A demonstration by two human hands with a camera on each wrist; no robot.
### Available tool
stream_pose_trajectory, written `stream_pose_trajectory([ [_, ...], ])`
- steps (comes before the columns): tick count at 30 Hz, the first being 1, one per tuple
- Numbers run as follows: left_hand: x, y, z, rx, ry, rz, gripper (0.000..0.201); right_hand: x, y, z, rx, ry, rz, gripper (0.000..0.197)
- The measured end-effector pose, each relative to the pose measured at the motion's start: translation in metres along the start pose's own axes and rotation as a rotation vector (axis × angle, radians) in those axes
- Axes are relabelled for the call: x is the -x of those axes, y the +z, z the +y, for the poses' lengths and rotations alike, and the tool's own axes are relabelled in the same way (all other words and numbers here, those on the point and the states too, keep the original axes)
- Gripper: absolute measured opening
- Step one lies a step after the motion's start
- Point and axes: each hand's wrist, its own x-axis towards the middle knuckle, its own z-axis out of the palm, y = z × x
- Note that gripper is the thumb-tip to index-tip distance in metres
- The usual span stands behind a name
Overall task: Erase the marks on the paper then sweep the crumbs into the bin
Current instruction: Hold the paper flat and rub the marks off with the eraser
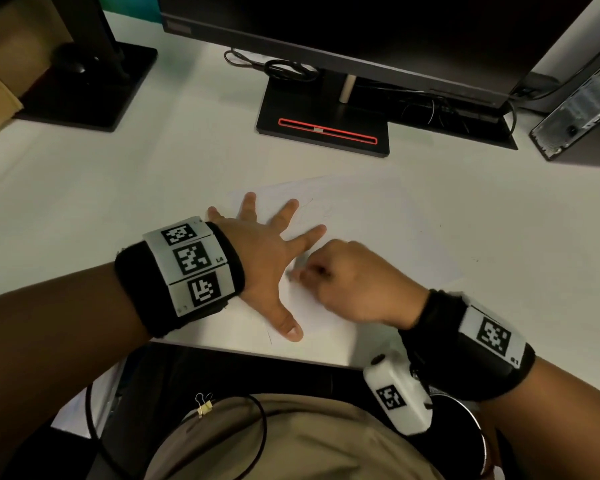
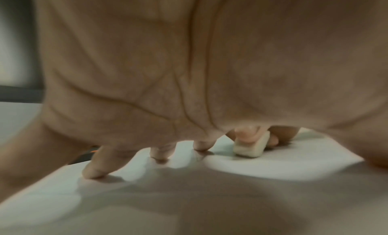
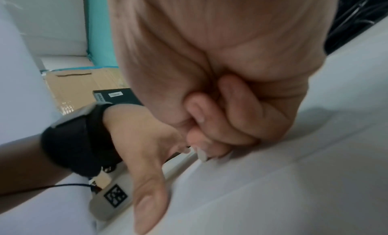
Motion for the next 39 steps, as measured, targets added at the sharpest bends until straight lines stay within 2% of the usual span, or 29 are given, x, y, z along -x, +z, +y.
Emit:
stream_pose_trajectory([
  [5,-0.001,0.0,0.0,0.005,0.006,-0.008,0.145,0.004,0.008,-0.009,-0.012,-0.058,-0.063,0.042],
  [10,-0.001,0.0,-0.001,0.014,0.002,-0.007,0.144,-0.004,-0.006,0.0,0.022,-0.027,0.034,0.032],
  [12,-0.001,0.0,-0.001,0.011,0.004,-0.007,0.144,0.001,0.003,-0.006,0.013,-0.077,-0.029,0.036],
  [14,-0.002,0.0,-0.001,0.003,0.007,0.002,0.144,0.005,0.006,-0.008,-0.006,-0.063,-0.09,0.041],
  [18,-0.001,0.002,-0.001,-0.003,-0.001,0.009,0.145,-0.003,-0.008,0.002,0.031,-0.013,0.031,0.049],
  [23,-0.001,0.001,-0.002,-0.007,0.011,0.0,0.144,0.006,0.005,-0.009,0.03,-0.059,-0.145,0.044],
  [28,-0.001,0.002,-0.002,-0.006,0.004,0.001,0.145,-0.003,-0.009,0.008,0.051,-0.022,0.01,0.05],
  [32,-0.002,0.004,-0.002,-0.015,0.007,0.007,0.144,0.009,0.004,0.006,0.06,-0.047,-0.118,0.052],
  [33,-0.002,0.004,-0.002,-0.015,0.006,0.008,0.144,0.008,0.0,0.009,0.063,-0.018,-0.114,0.052],
  [37,-0.002,0.003,-0.002,-0.014,0.004,0.001,0.145,0.002,-0.017,0.025,0.052,0.075,0.056,0.048],
  [39,-0.002,0.003,-0.002,-0.014,0.005,-0.004,0.145,0.007,-0.01,0.021,0.081,0.036,0.006,0.048],
])
